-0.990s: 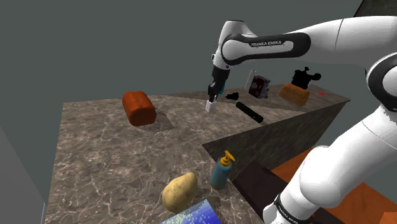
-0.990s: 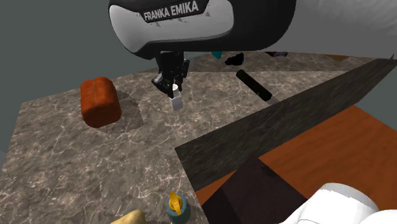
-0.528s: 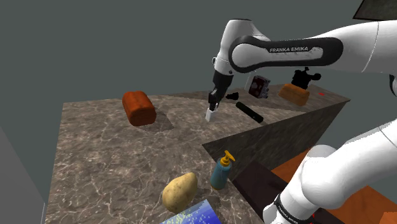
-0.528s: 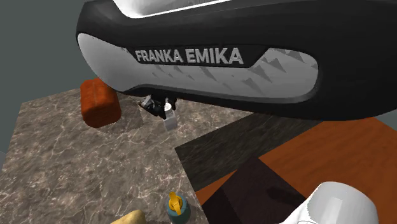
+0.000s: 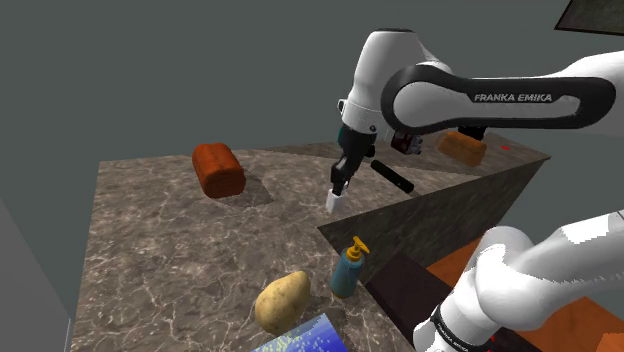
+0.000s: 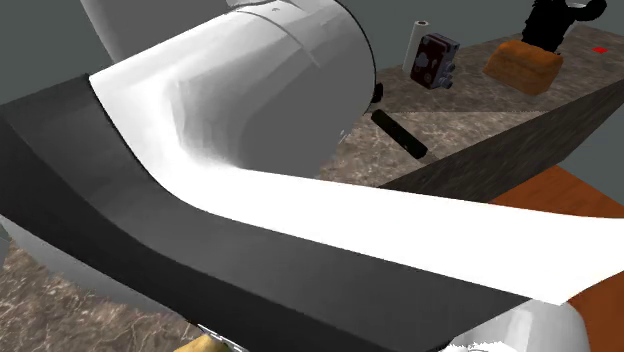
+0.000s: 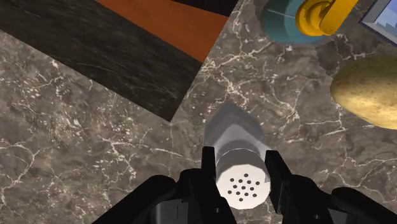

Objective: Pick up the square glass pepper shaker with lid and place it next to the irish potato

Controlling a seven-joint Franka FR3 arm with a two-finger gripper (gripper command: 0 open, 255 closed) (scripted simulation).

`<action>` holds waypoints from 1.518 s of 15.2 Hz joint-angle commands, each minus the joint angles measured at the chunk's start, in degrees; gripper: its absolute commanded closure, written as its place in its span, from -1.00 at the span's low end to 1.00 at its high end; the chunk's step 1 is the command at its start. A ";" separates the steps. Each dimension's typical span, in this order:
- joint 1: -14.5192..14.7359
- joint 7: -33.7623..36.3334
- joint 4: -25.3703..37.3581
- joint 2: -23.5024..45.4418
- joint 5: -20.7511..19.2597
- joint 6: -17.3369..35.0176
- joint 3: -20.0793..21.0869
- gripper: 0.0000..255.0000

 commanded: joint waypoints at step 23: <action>8.59 15.19 -12.86 -8.80 10.42 4.54 14.34 1.00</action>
